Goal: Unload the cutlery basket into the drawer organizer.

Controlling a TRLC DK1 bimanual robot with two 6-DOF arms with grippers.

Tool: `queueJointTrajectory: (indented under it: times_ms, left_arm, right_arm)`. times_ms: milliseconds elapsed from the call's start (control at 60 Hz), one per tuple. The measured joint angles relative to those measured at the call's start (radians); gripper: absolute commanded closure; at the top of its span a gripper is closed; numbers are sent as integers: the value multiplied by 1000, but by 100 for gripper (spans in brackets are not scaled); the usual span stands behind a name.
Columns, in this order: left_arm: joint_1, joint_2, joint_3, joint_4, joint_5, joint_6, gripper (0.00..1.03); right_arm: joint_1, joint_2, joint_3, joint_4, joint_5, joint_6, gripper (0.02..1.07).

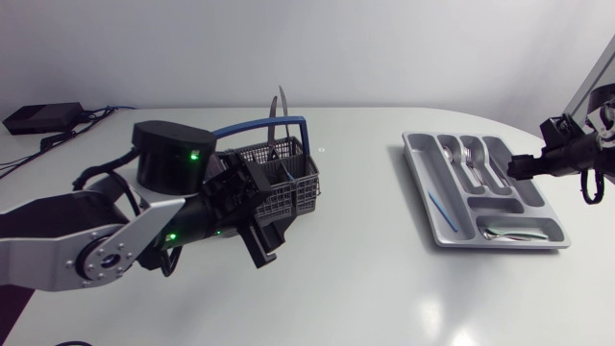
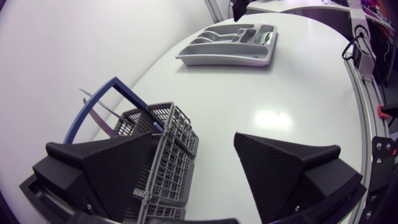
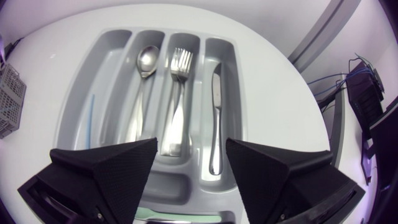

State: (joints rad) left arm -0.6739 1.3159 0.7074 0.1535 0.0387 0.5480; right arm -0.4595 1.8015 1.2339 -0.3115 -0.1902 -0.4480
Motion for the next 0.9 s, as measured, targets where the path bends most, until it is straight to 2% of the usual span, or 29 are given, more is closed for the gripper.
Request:
queueJointTrajectory:
  times_ms: [217, 233, 317, 417, 517, 833, 850, 900]
  left_arm:
    - [25, 132, 21, 97, -4, -2, 28]
    - [30, 141, 26, 106, -4, -3, 32]
    - [50, 171, 47, 151, -8, -11, 42]
    - [63, 201, 77, 187, -11, -27, 43]
    - [72, 253, 112, 208, -11, -34, 50]
    - [116, 349, 181, 226, -5, -54, 91]
    - [118, 351, 183, 226, -1, -54, 97]
    - [126, 354, 188, 226, 14, -55, 100]
  right_arm:
    - [106, -226, -231, 54, -42, -1, 17]
    - [113, -237, -243, 54, -42, -1, 17]
    - [166, -306, -320, 58, -46, -1, 17]
    - [224, -382, -384, 58, -45, -1, 17]
    - [282, -447, -433, 62, -45, -1, 17]
    - [406, -509, -497, 71, -16, 15, 17]
    - [410, -509, -499, 72, -14, 18, 17]
    - [427, -509, -505, 78, -4, 22, 17]
